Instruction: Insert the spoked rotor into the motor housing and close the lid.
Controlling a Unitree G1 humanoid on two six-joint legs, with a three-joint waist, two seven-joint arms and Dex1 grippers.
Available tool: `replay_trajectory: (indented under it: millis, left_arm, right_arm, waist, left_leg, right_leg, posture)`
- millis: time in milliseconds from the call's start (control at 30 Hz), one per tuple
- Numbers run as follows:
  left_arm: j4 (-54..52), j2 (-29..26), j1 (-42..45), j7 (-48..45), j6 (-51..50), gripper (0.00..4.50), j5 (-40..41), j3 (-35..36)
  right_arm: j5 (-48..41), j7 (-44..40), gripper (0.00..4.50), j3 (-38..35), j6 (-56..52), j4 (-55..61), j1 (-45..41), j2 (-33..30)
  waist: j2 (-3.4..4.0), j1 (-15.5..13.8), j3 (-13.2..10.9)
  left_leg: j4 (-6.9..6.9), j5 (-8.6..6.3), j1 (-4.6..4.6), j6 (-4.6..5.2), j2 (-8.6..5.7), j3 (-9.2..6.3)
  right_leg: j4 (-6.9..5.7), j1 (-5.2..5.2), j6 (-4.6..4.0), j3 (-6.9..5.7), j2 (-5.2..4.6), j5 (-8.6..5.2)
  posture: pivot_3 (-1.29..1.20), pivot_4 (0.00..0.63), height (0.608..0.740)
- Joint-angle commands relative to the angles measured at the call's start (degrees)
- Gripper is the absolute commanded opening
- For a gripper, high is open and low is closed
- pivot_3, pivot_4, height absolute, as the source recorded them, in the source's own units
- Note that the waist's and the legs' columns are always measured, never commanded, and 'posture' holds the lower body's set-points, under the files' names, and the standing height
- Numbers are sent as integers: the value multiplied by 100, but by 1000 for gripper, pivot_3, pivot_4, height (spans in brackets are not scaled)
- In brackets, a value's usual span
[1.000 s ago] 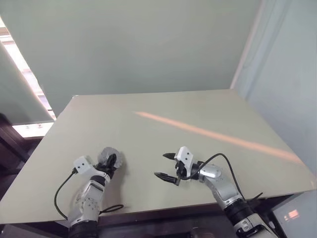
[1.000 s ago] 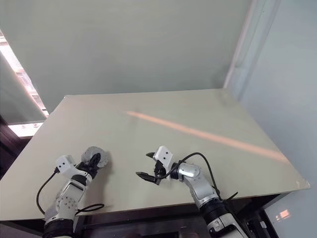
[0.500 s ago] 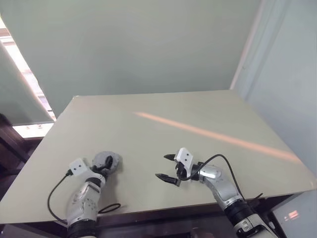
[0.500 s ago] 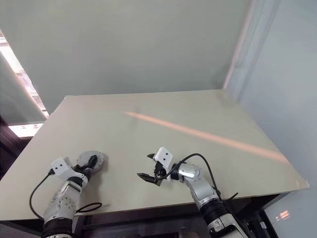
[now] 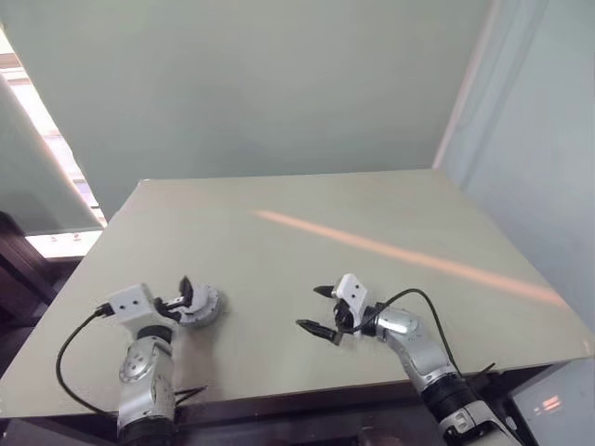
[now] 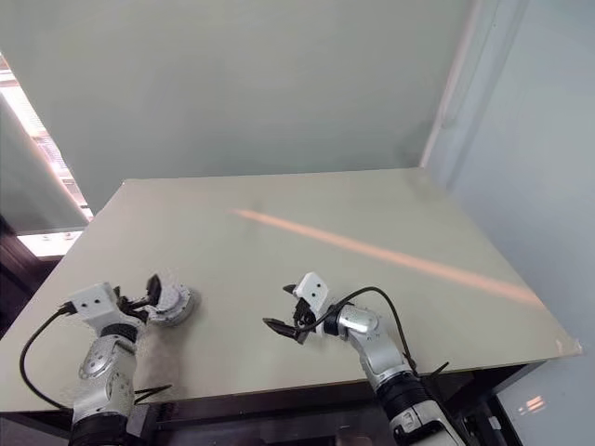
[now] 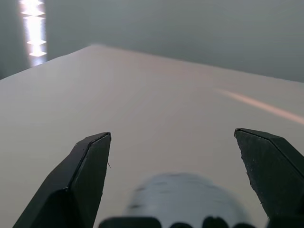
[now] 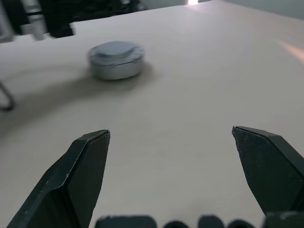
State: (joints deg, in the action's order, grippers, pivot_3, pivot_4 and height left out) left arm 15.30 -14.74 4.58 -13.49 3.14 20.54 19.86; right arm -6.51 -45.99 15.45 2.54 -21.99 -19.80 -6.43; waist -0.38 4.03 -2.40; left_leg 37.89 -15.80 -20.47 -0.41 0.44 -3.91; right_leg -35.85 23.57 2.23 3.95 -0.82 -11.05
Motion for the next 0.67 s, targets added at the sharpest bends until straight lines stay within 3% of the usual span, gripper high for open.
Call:
replay_trajectory:
  millis: [33, 300, 667]
  left_arm:
    - [-961, -23, -199, -624, -230, 4457, 151, -466]
    - [-2306, -76, -1009, -1497, -706, 4457, 316, -1216]
    - [-2365, 59, -1233, -1544, -716, 4457, 266, -1359]
  right_arm:
    - [-286, 97, 4500, -401, -60, 301, -53, -83]
    - [-547, 218, 4500, -855, -410, 886, 366, -453]
    - [-603, 335, 4500, -986, -562, 1249, 684, -646]
  waist:
    - [0, 5, 0]
    - [8, 8, -3]
    - [12, 8, -5]
  left_leg:
    - [0, 0, 0, 0, 0, 0]
    - [-2, -1, 1, 2, 3, 4]
    - [6, 0, 10, 3, 6, 10]
  right_leg:
    - [0, 0, 0, 1, 0, 0]
    - [0, 2, -7, 5, 2, -5]
    - [-2, -4, -13, 6, 2, -9]
  posture:
    - [0, 0, 740]
    - [0, 0, 740]
    - [0, 0, 740]
